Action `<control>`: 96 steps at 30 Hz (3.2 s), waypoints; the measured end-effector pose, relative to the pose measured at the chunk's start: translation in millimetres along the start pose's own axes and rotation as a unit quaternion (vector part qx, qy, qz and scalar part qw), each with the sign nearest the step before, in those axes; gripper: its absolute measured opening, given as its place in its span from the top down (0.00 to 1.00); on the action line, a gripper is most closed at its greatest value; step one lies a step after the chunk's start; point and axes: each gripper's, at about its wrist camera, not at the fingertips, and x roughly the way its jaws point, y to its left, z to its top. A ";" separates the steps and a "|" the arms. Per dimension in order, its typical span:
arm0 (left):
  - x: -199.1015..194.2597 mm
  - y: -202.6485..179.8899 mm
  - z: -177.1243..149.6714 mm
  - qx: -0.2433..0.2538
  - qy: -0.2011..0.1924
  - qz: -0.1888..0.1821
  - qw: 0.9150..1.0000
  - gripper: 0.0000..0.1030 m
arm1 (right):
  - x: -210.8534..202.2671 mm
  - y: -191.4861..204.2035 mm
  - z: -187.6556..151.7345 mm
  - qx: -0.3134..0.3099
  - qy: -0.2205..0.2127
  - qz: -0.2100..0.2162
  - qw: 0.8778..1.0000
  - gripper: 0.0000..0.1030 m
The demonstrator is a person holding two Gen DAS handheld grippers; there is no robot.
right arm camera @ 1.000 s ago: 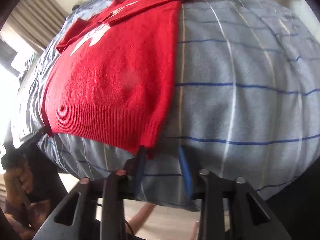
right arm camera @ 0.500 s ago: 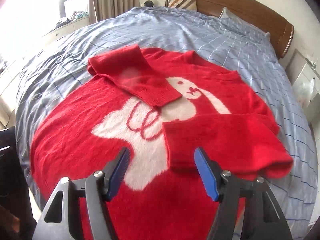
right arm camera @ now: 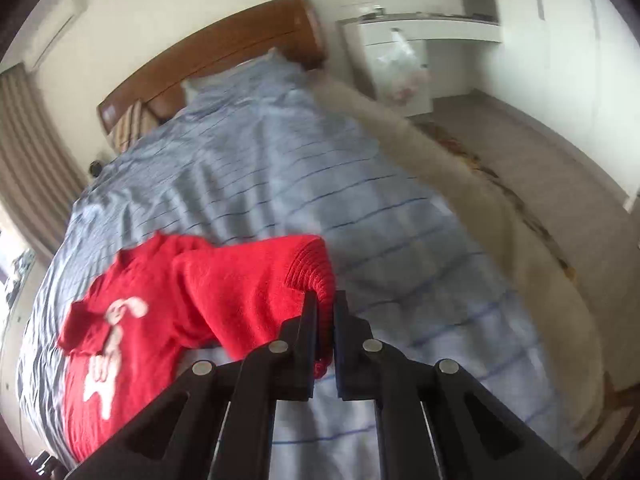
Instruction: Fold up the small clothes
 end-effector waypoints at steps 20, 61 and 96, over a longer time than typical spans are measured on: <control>-8.4 -46.3 6.2 0.080 -0.006 0.031 0.996 0.31 | 26.2 -156.4 -70.5 0.220 0.038 0.015 0.975 0.93; 99.5 -204.8 117.1 0.514 -0.048 0.040 0.856 0.34 | -62.8 17.4 -167.8 -0.035 -0.089 -0.008 0.995 0.40; 150.9 229.4 145.6 -0.254 0.019 0.161 0.953 0.97 | -50.8 44.5 -180.1 -0.086 -0.073 -0.016 0.993 0.40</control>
